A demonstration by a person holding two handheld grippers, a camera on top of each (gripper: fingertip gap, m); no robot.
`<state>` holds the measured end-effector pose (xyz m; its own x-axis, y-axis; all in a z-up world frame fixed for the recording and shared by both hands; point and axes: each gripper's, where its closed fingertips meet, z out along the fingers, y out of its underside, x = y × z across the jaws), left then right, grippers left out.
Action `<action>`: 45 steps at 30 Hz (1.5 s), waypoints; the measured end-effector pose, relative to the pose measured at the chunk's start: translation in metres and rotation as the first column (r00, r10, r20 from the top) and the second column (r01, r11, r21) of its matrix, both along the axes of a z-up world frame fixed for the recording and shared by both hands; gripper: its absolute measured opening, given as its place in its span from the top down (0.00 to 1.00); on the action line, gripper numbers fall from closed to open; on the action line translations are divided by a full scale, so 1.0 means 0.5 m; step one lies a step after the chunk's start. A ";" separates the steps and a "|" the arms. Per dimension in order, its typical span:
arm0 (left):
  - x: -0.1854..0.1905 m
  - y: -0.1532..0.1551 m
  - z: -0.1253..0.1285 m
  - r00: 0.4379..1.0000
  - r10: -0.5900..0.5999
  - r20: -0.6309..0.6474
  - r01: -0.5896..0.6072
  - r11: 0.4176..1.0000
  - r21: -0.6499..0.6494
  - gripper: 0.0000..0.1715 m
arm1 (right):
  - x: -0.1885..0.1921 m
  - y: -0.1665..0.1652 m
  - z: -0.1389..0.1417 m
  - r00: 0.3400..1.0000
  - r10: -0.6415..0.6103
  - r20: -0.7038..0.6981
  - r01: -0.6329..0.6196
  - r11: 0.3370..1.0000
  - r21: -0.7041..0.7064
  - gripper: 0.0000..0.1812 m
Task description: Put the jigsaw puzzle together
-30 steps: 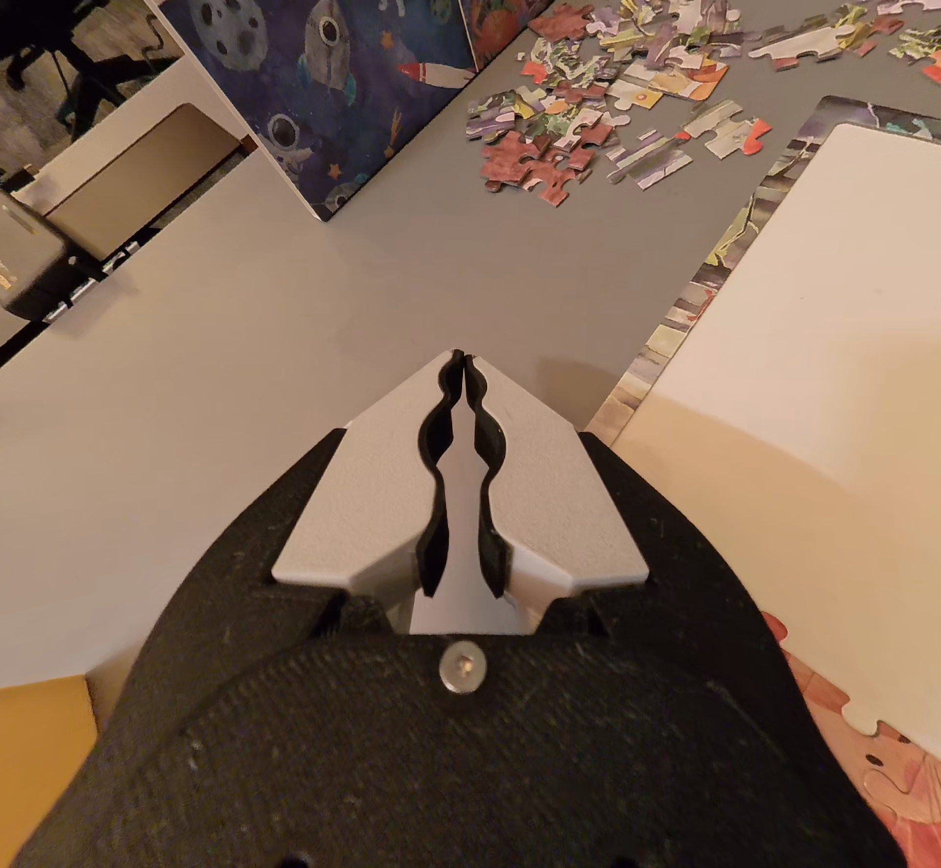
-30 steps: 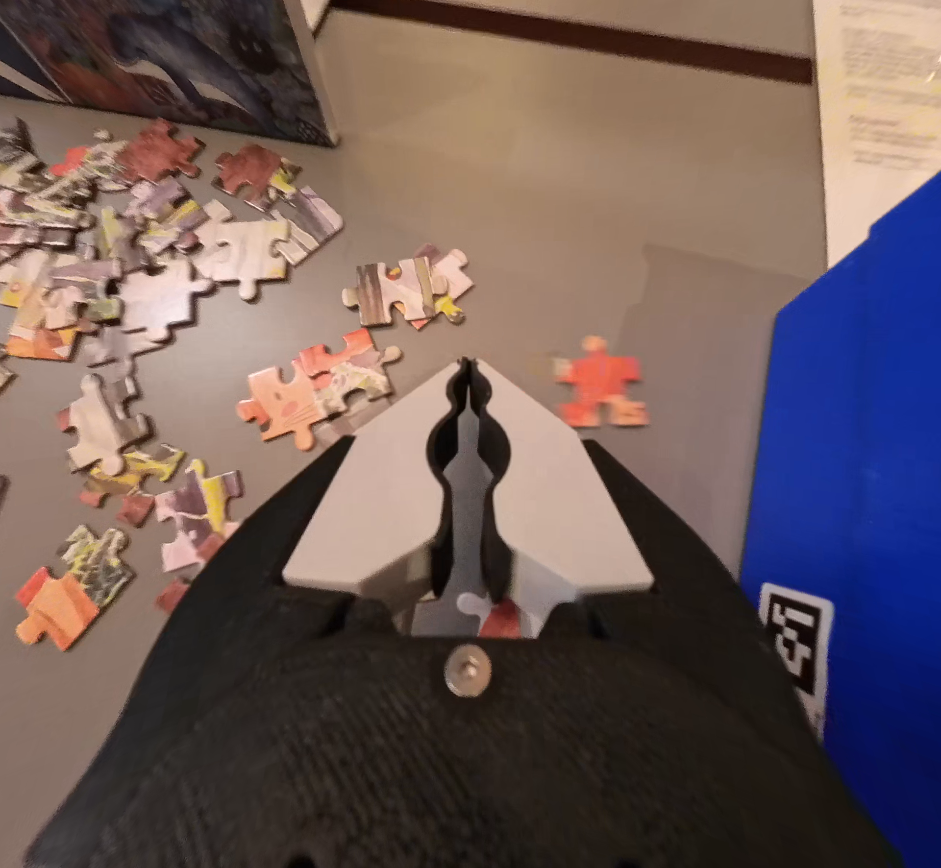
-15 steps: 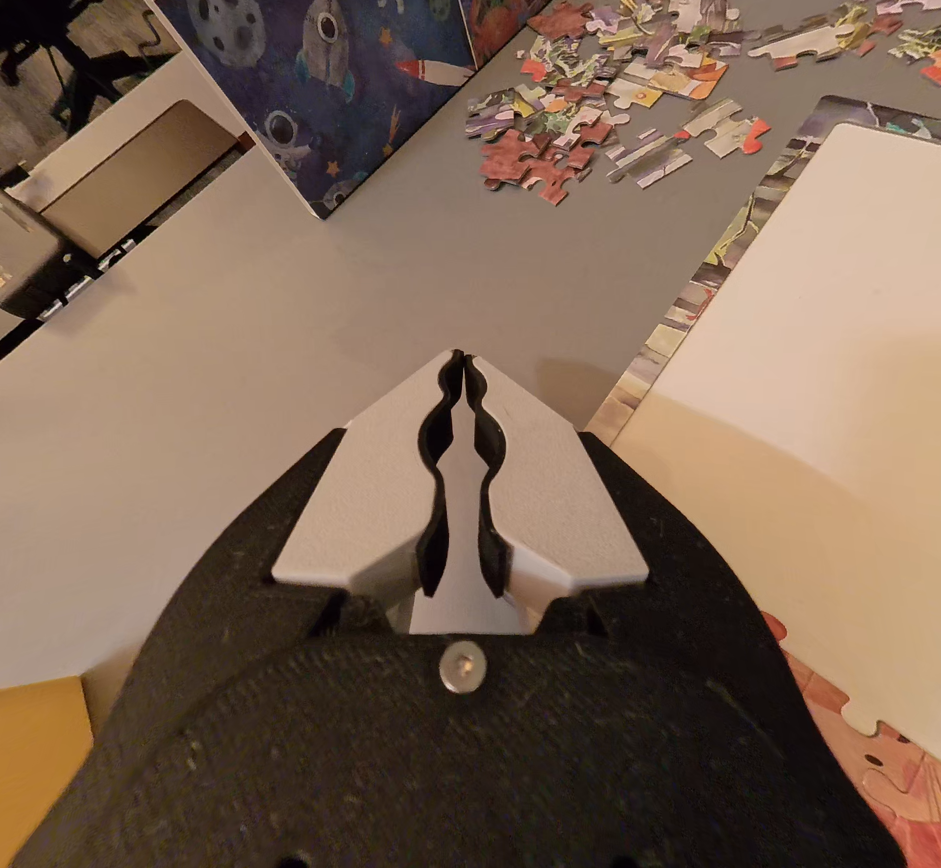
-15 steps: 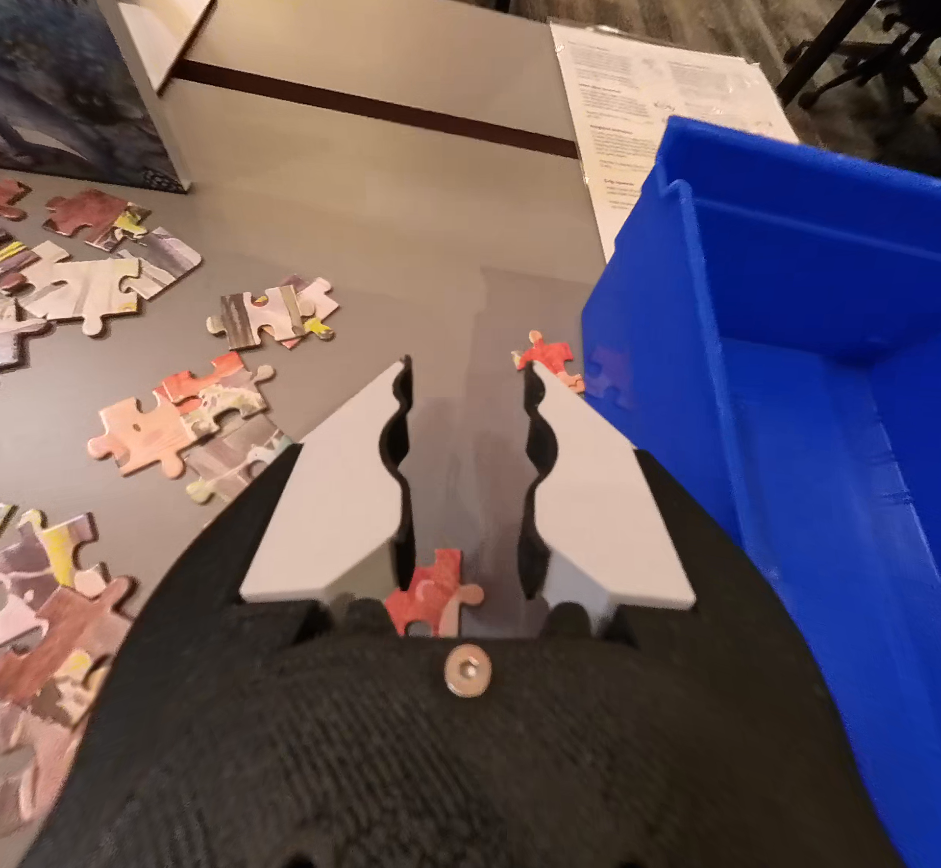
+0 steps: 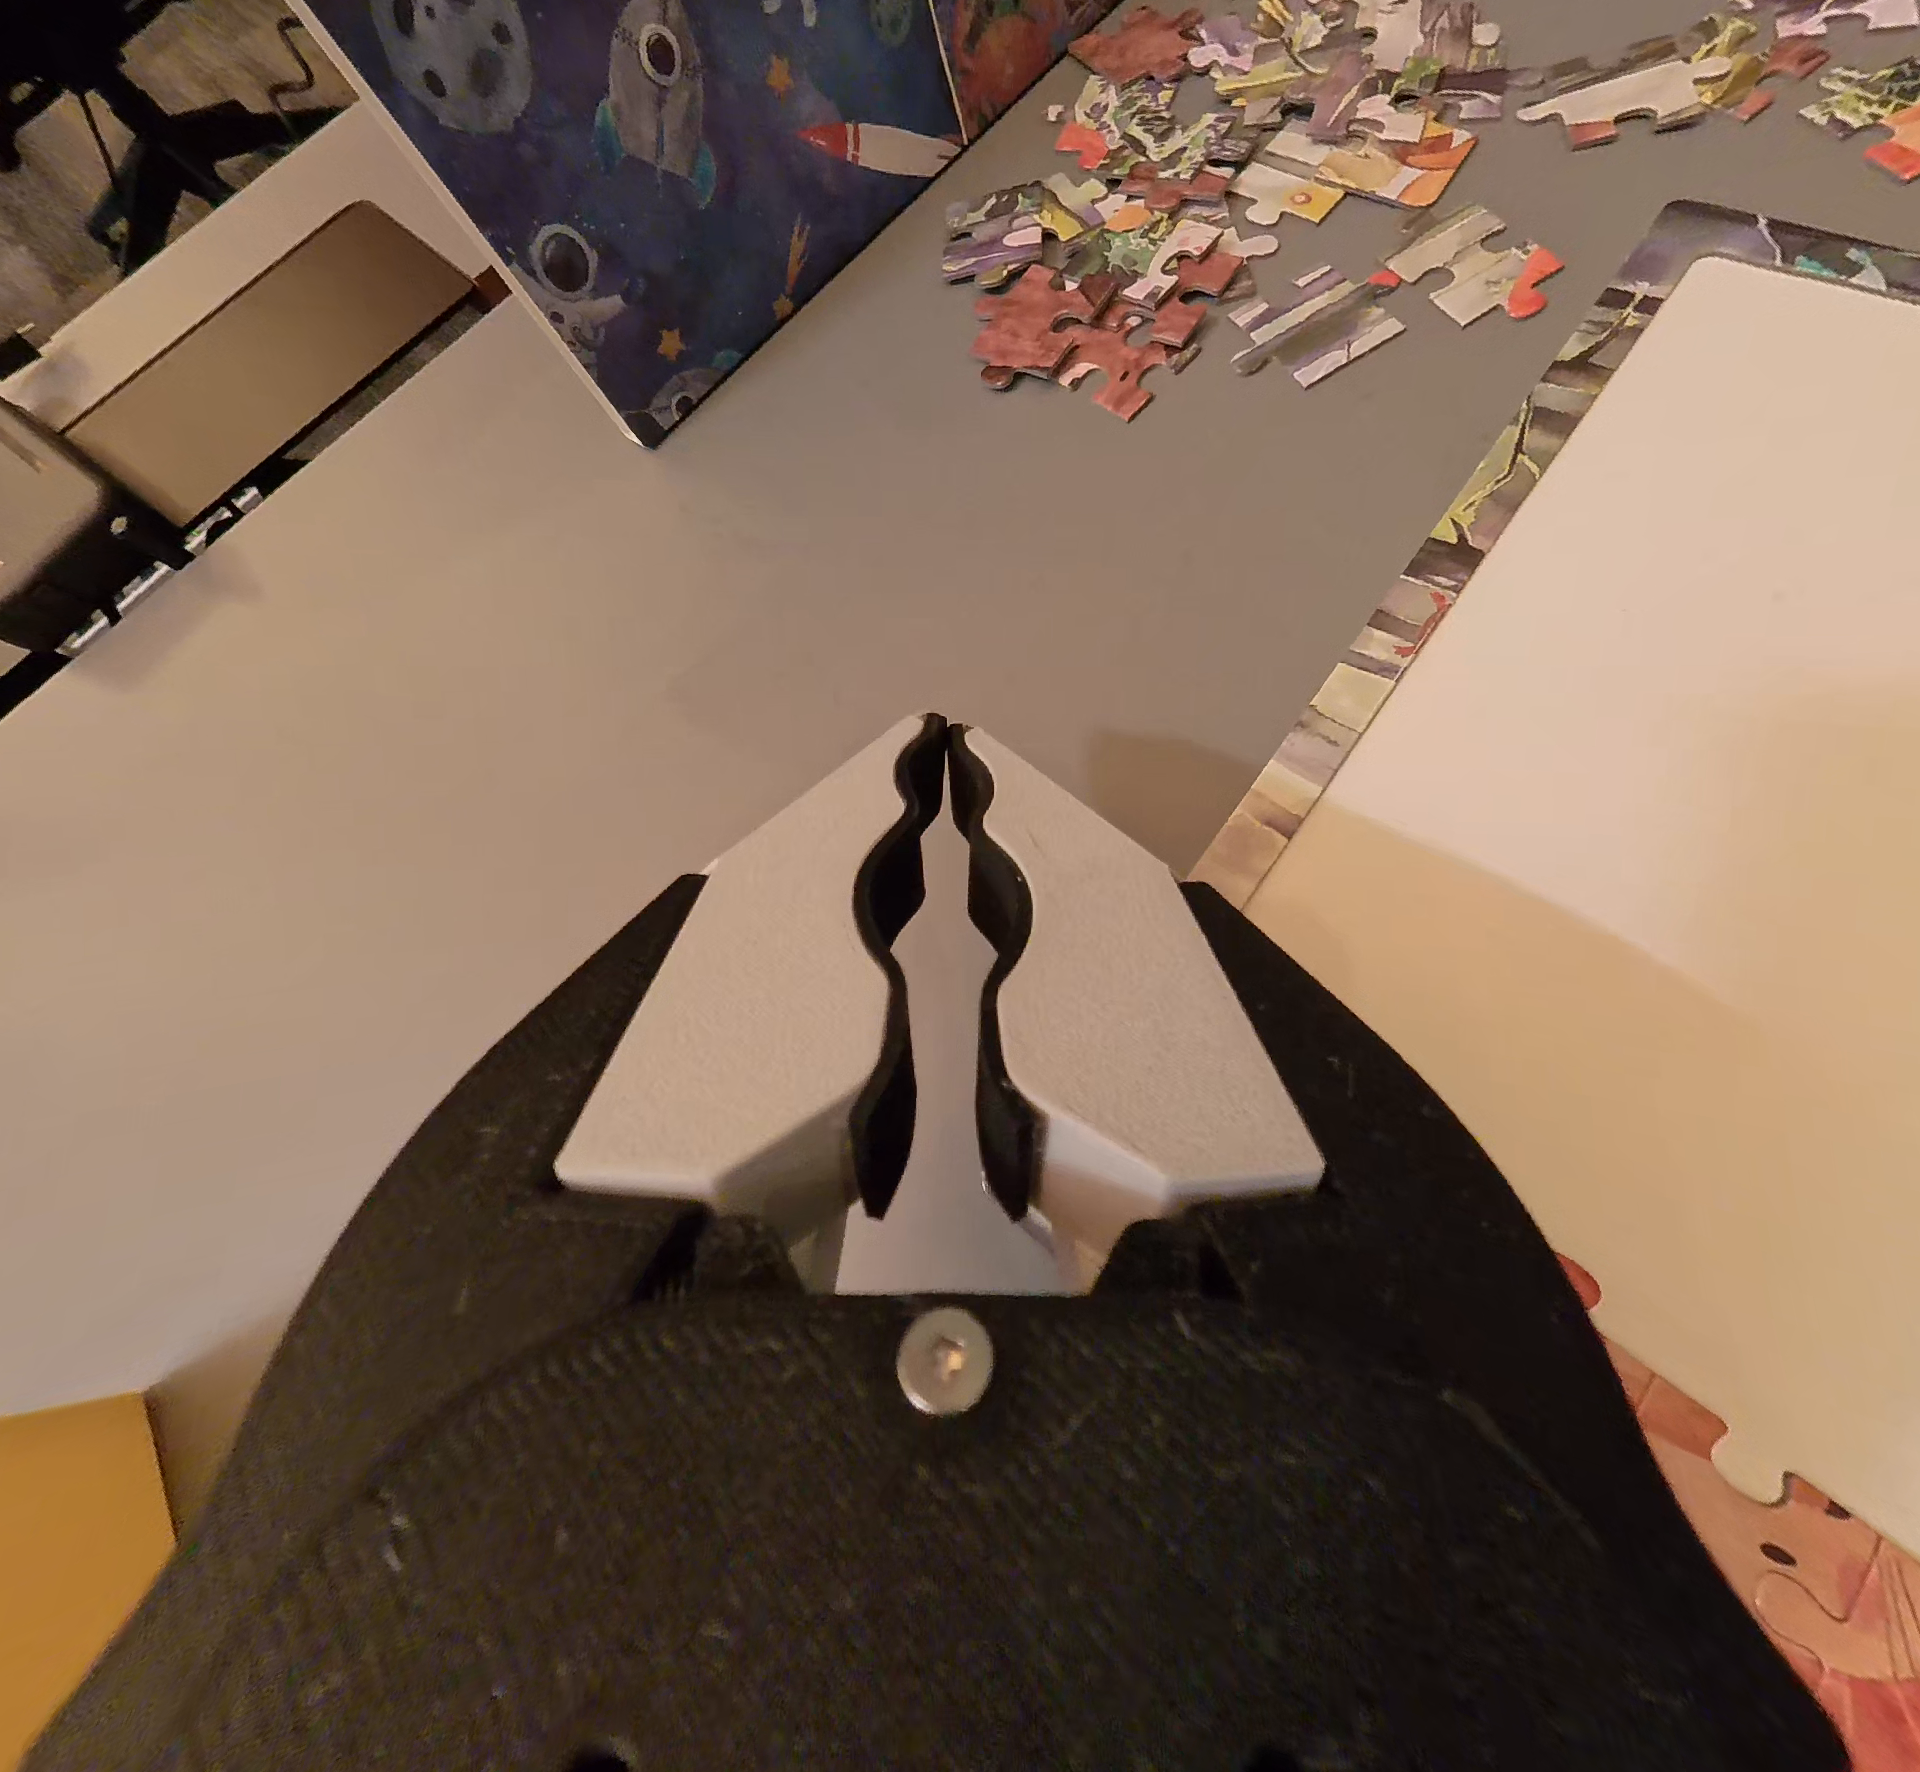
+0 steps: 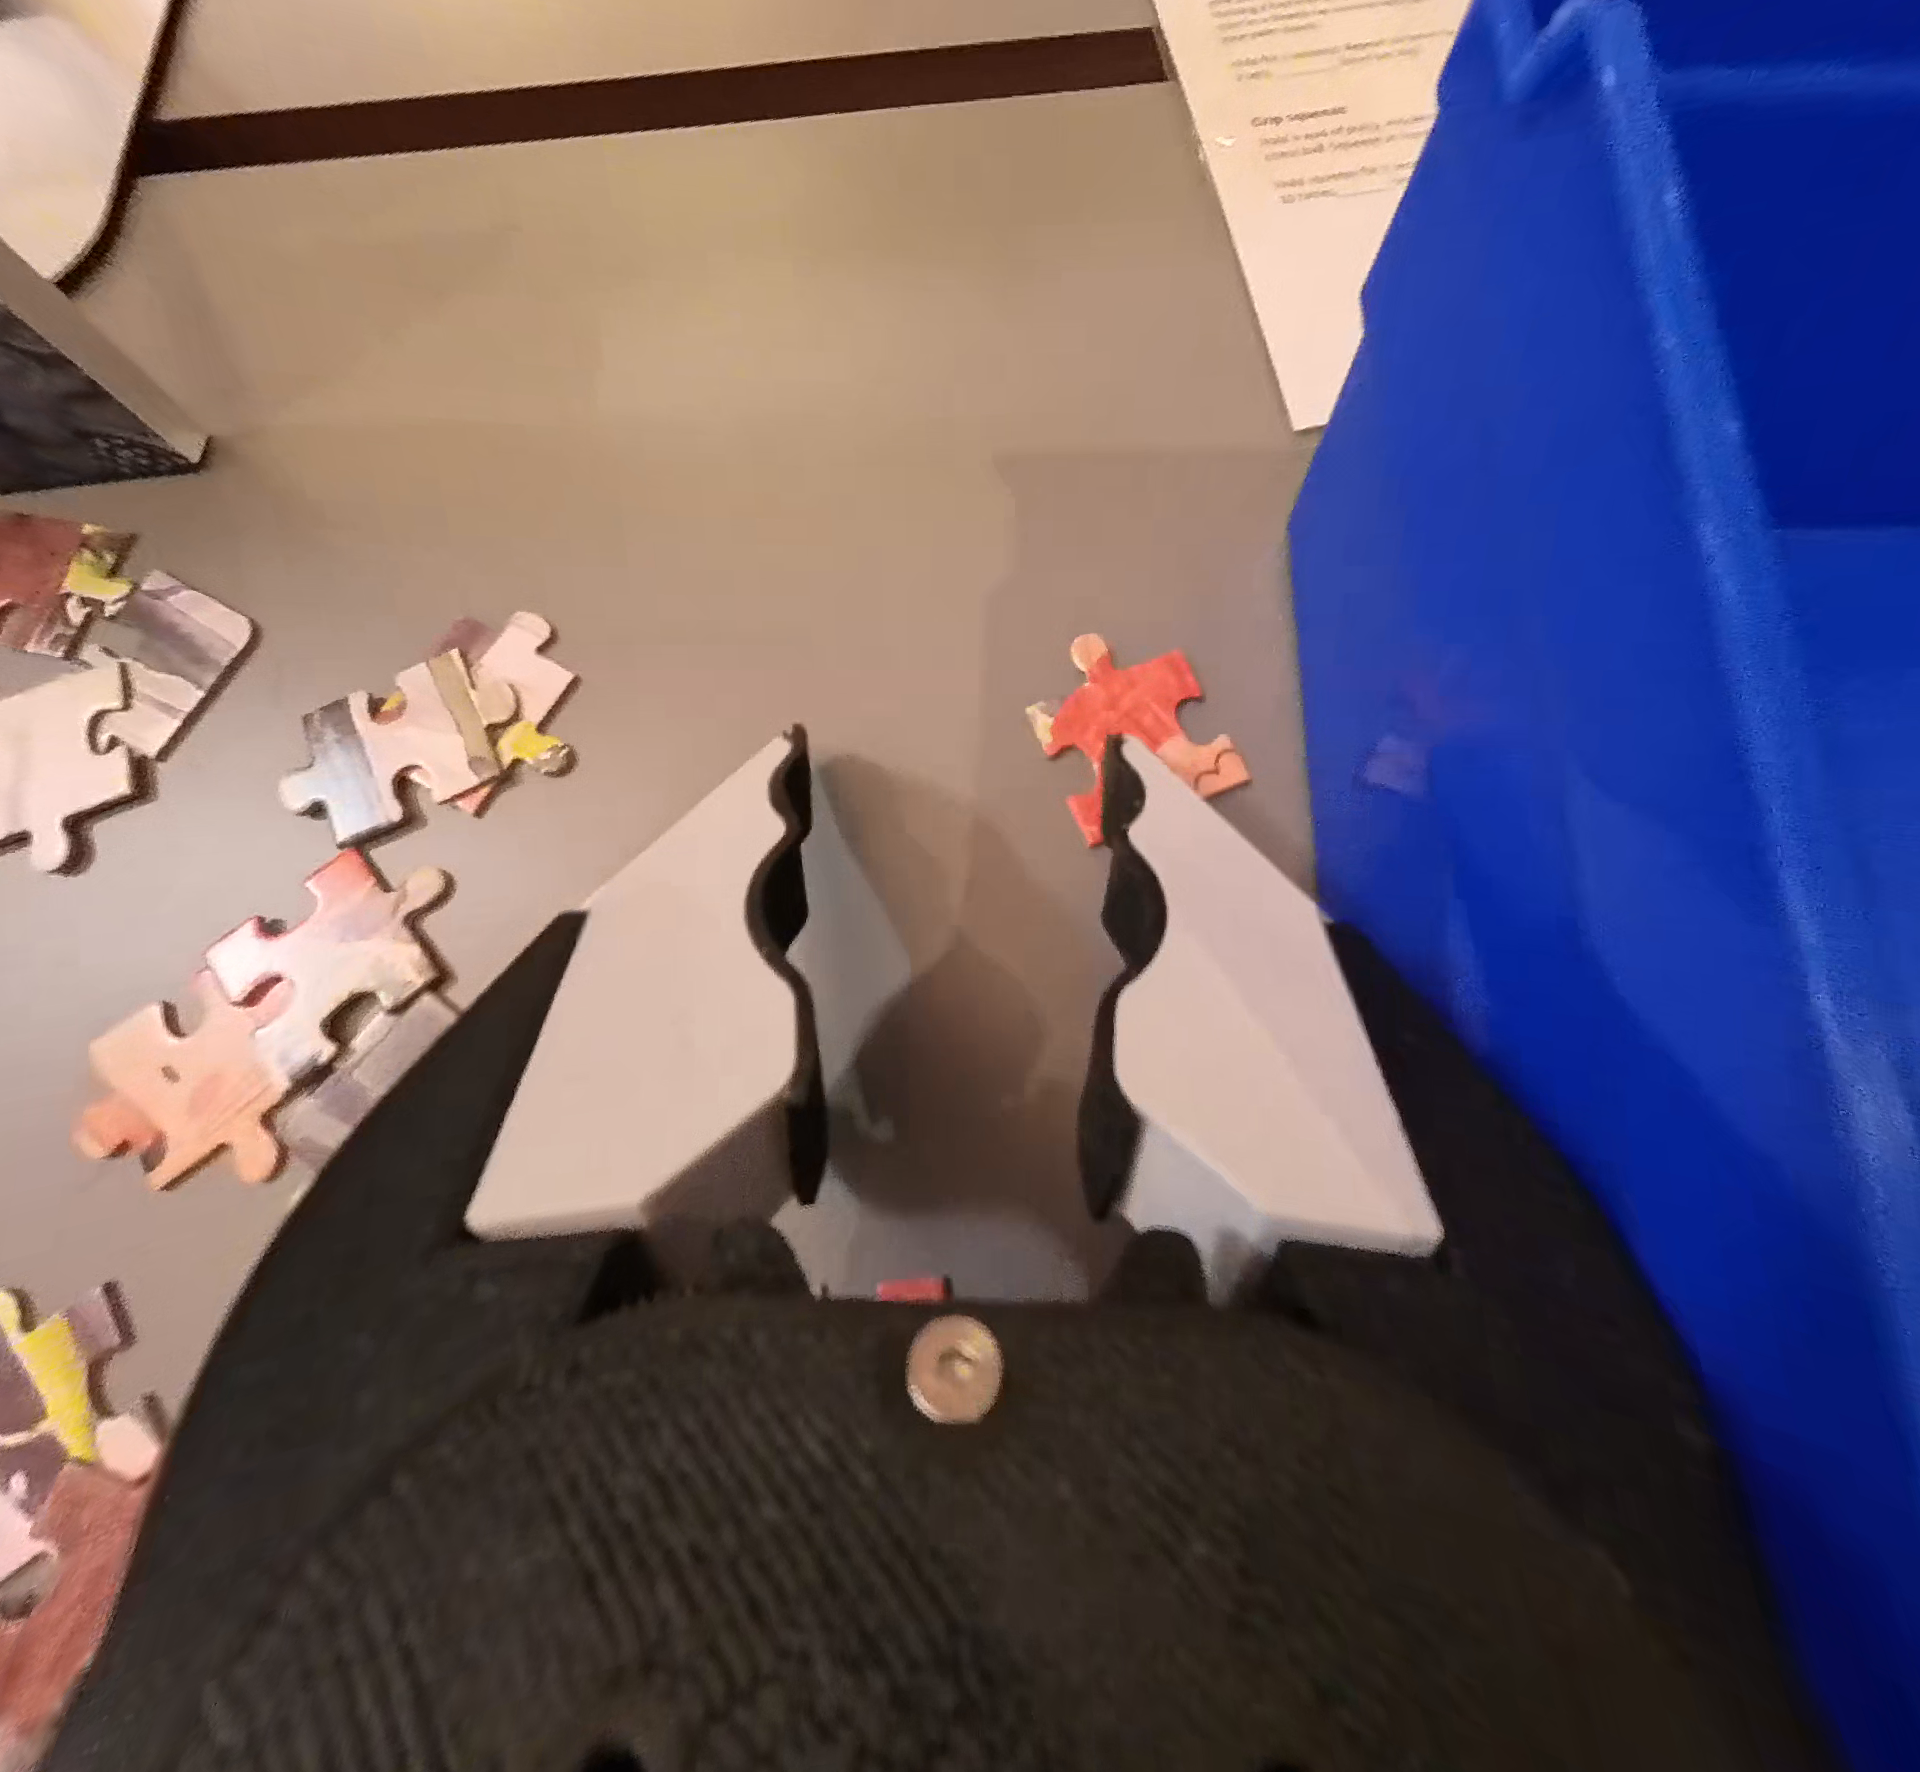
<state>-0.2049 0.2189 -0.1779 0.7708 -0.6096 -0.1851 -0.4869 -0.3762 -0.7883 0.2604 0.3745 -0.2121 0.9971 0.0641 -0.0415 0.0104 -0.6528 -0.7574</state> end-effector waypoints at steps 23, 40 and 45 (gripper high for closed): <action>-0.004 0.003 0.004 0.999 0.008 0.048 -0.008 1.000 -0.003 1.00 | -0.371 -0.190 0.212 0.692 0.713 -0.110 -0.624 0.668 0.405 0.70; 0.039 -0.048 -0.077 0.984 -0.160 -0.083 0.140 0.969 -0.202 1.00 | -0.908 -0.520 0.007 0.223 0.968 0.113 -0.974 0.227 -0.017 1.00; 0.044 -0.049 -0.079 0.984 -0.163 -0.070 0.145 0.967 -0.208 1.00 | -0.918 -0.525 -0.003 0.200 0.975 0.101 -0.979 0.202 -0.006 1.00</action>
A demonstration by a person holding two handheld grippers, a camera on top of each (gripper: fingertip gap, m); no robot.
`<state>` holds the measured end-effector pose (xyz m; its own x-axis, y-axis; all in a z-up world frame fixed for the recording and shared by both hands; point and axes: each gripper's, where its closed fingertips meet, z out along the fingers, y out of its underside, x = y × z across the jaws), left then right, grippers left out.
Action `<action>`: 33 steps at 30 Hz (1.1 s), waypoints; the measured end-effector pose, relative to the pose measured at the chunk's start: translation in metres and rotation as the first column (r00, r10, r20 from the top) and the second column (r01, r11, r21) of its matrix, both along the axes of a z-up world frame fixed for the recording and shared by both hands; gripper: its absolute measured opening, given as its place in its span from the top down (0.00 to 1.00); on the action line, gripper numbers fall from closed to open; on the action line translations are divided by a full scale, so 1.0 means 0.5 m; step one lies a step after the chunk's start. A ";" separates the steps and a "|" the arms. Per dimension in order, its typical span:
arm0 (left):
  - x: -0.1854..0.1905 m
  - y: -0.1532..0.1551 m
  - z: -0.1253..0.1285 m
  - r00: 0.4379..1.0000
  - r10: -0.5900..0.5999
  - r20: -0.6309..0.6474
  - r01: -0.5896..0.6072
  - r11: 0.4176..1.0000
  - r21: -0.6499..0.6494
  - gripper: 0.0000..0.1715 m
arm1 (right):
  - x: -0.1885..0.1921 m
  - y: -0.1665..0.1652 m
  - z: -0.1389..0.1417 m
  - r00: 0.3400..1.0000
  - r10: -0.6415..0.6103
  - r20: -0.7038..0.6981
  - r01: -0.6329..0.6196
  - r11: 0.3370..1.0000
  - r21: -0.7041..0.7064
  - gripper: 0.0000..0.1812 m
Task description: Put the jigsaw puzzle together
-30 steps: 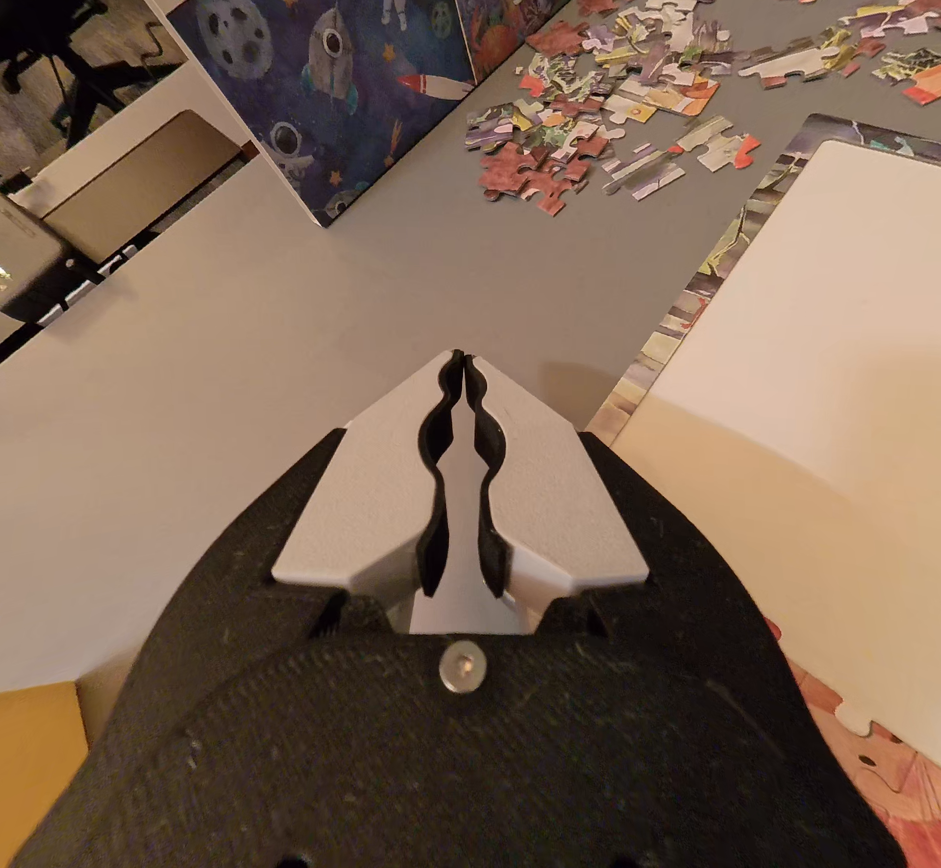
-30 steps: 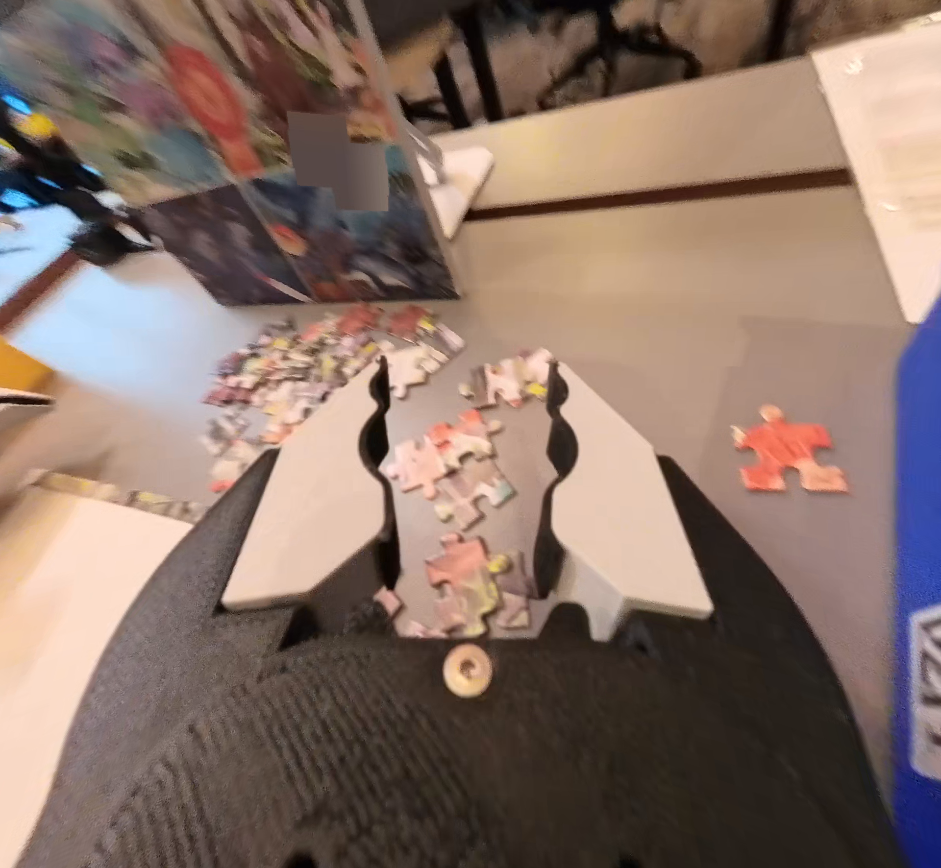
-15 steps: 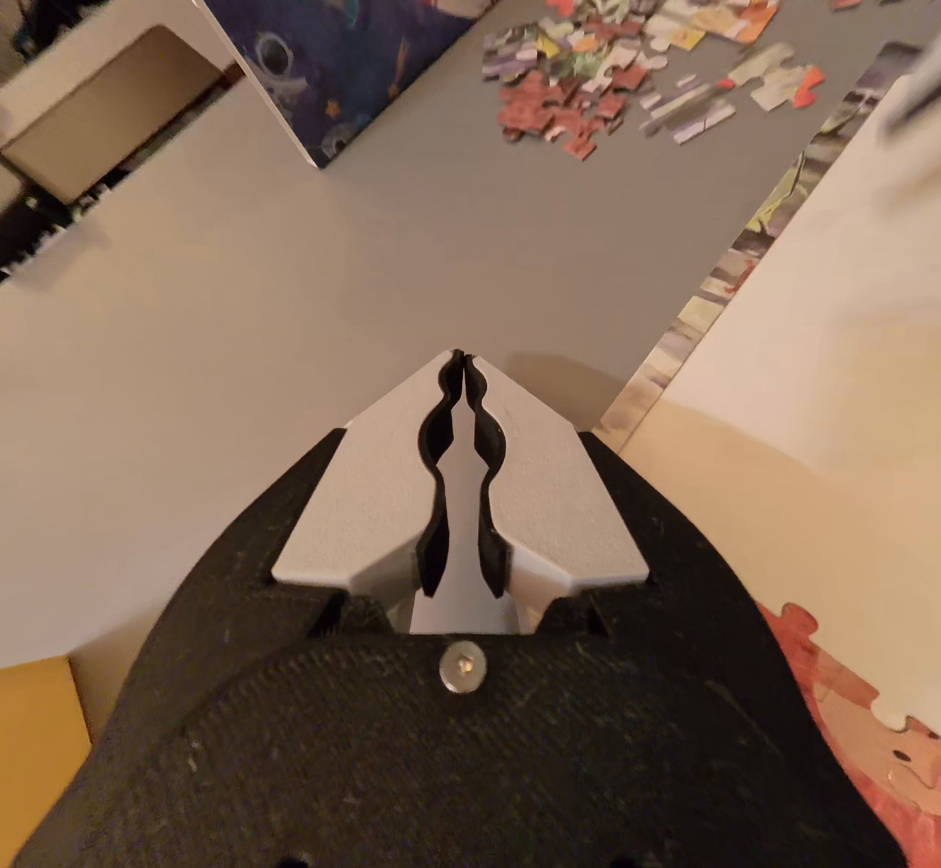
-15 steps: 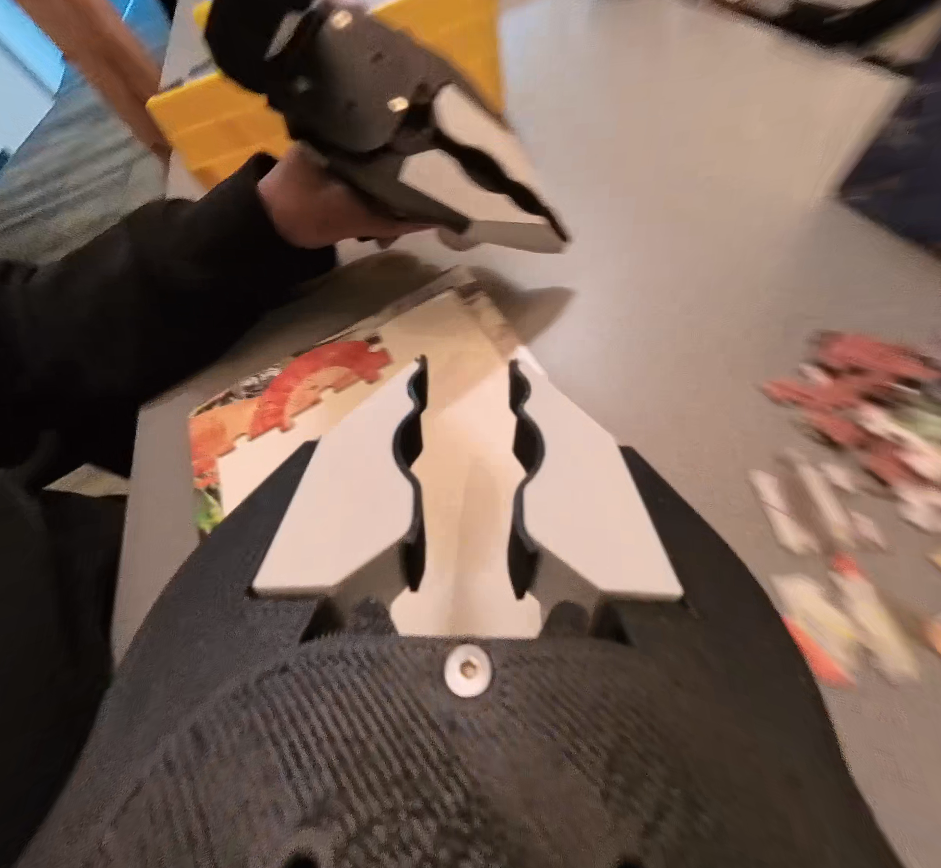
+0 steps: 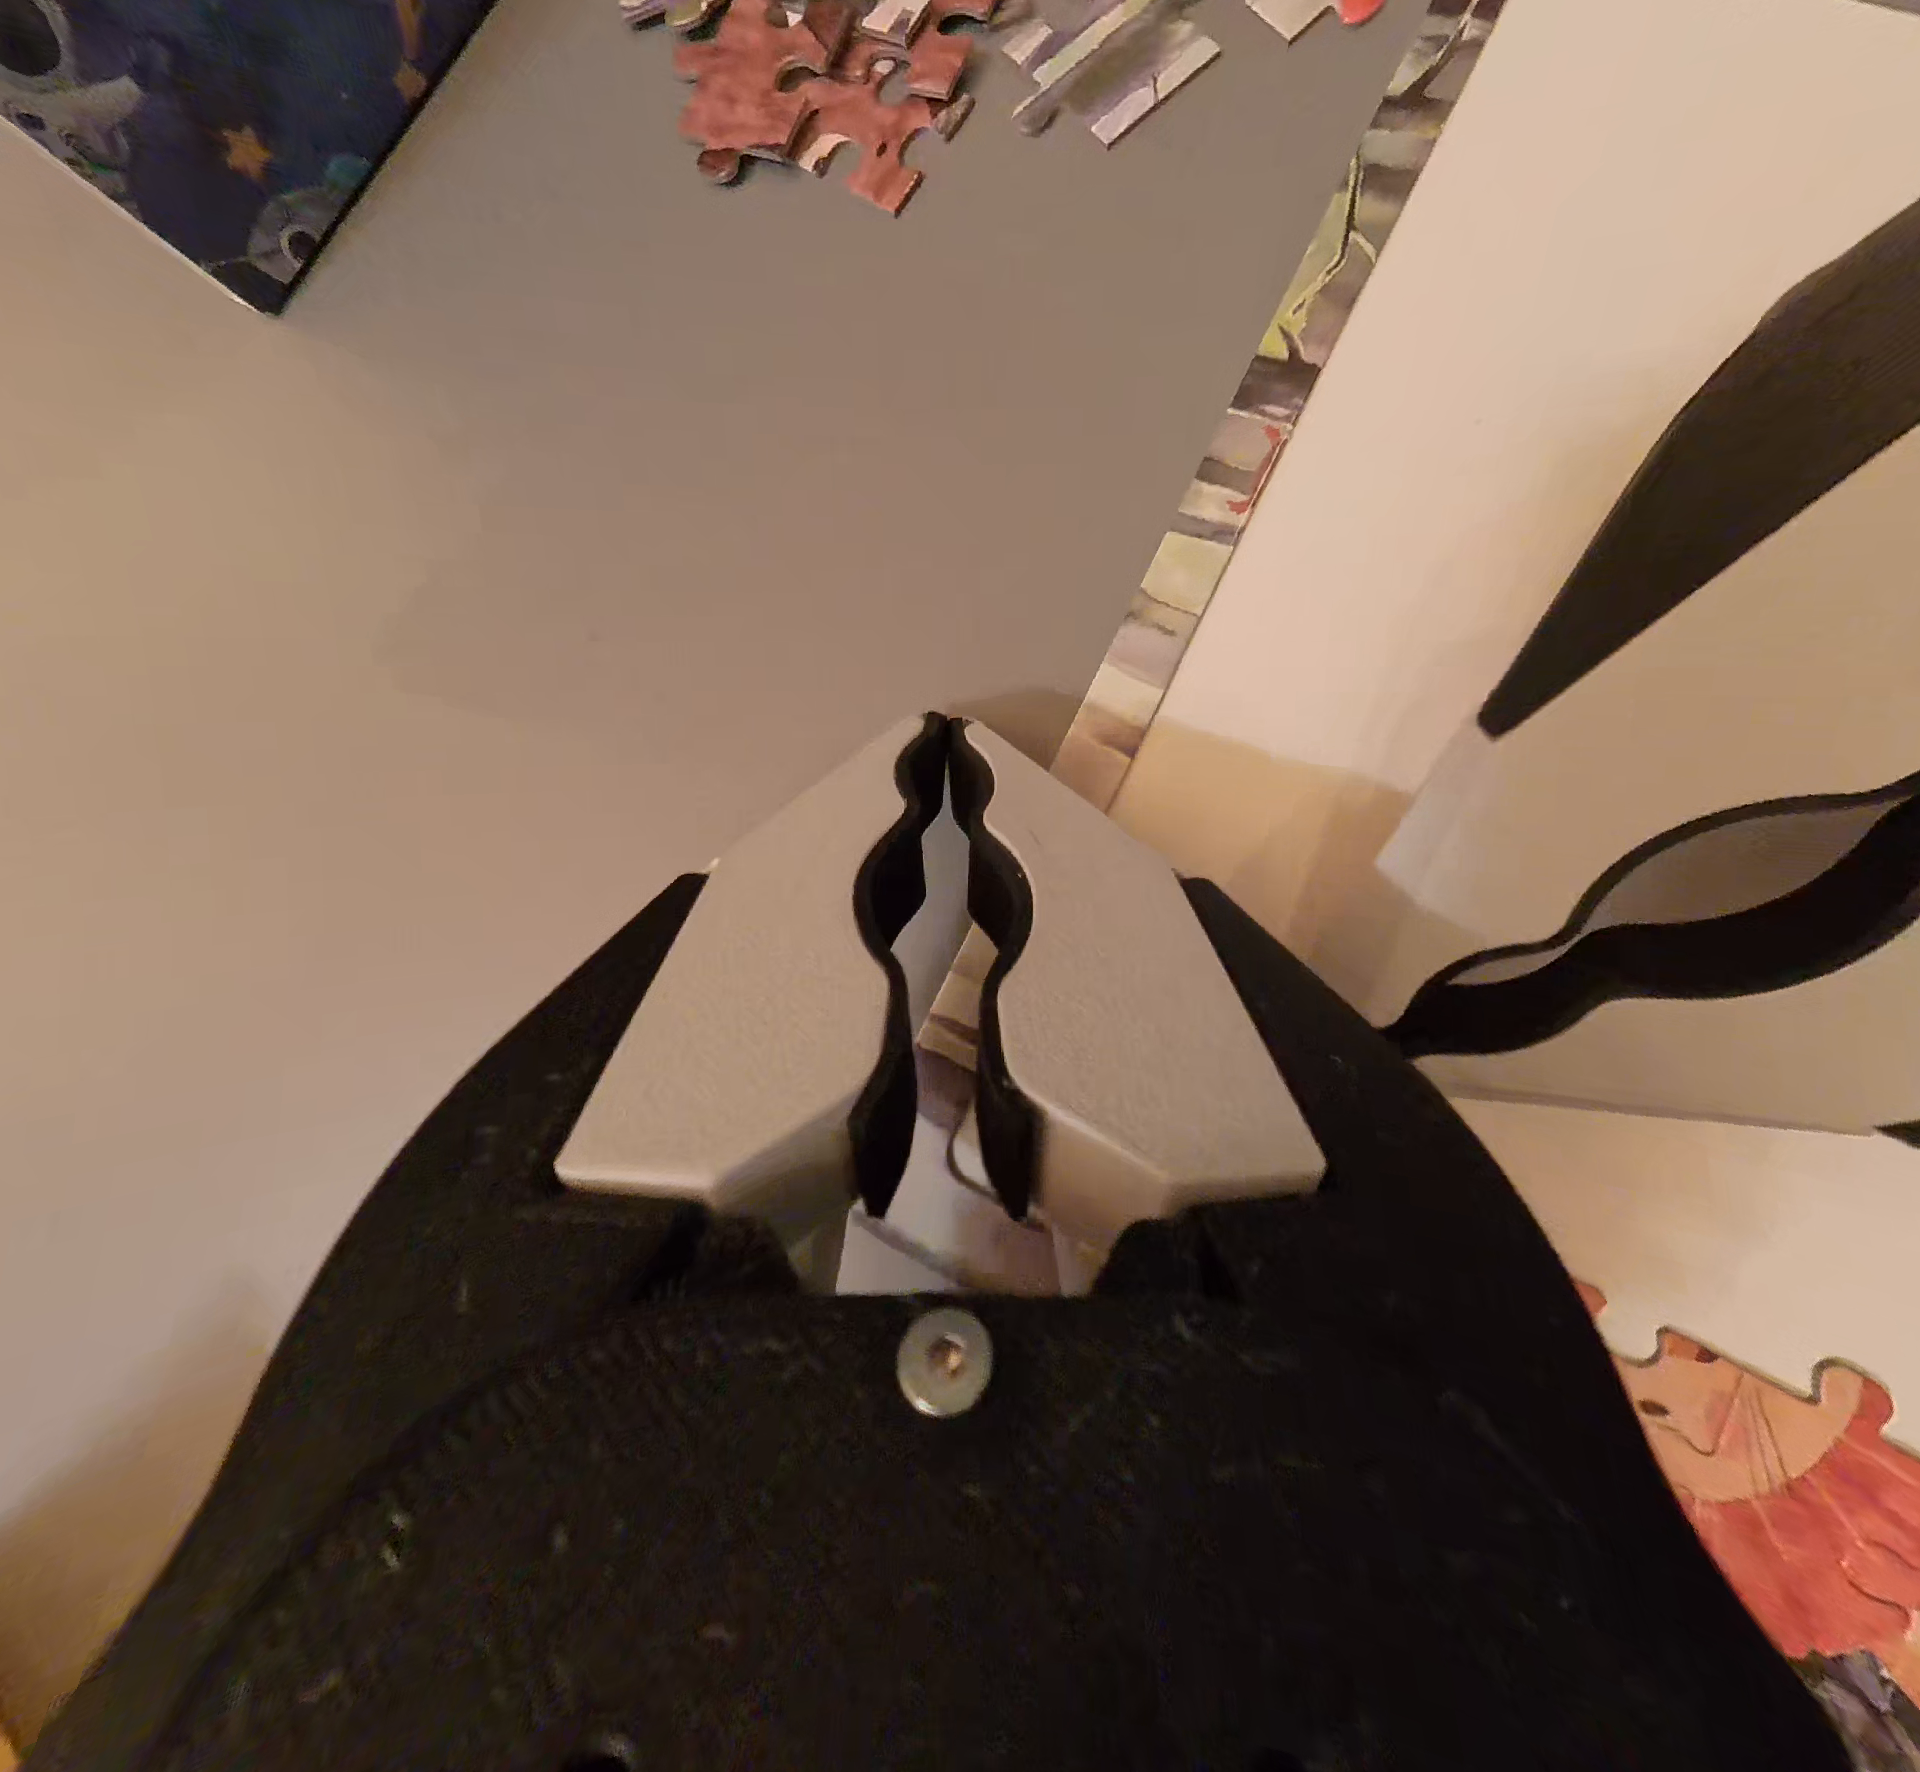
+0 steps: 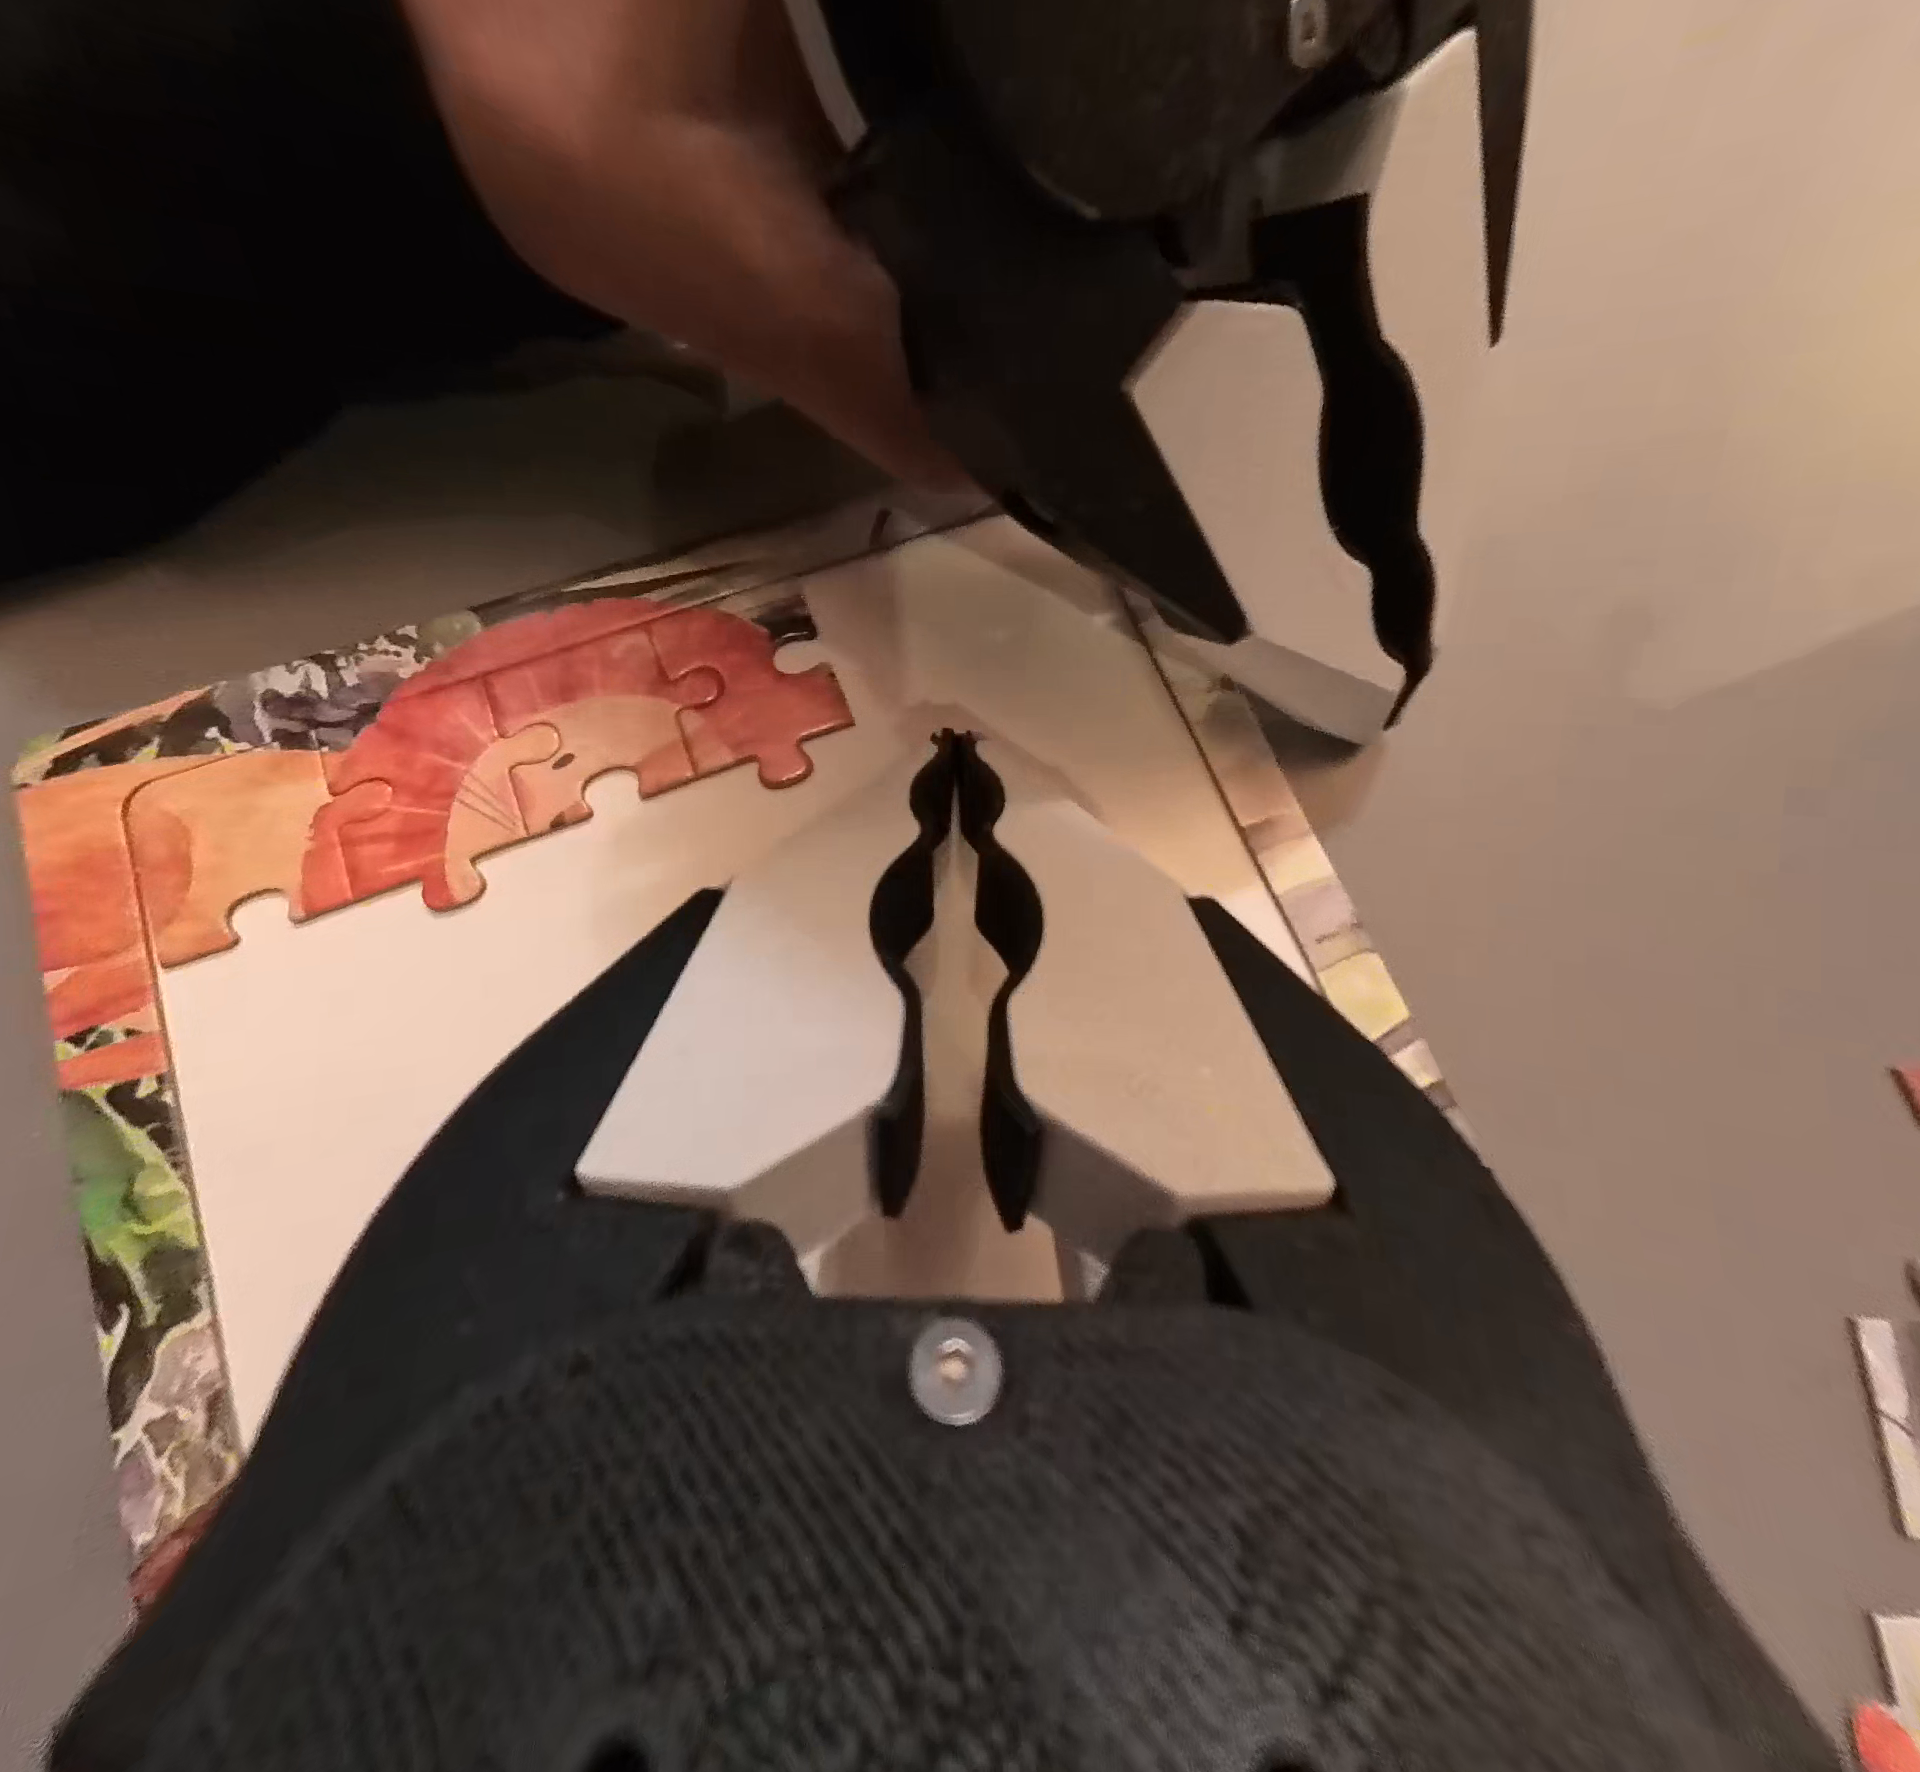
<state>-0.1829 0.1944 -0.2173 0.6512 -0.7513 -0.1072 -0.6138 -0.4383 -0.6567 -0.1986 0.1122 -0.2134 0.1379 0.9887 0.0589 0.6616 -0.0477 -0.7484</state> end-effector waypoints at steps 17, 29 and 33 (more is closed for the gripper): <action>0.003 0.002 -0.001 1.000 0.006 0.003 -0.006 1.000 0.004 1.00 | -0.005 -0.075 0.024 0.970 0.231 -0.075 -0.233 0.972 -0.017 0.74; 0.002 0.002 -0.001 1.000 0.007 0.006 -0.007 1.000 -0.001 1.00 | 0.000 -0.225 0.012 0.870 0.490 -0.050 -0.493 0.867 -0.078 0.12; 0.002 0.002 -0.001 1.000 0.008 0.009 -0.008 1.000 -0.002 1.00 | -0.001 -0.228 -0.027 0.872 0.484 0.070 -0.482 0.875 -0.043 0.12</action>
<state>-0.1819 0.1955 -0.2180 0.6583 -0.7462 -0.0993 -0.6039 -0.4447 -0.6614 -0.1993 -0.0020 -0.2267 -0.3614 0.9321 0.0255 0.6612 0.2755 -0.6978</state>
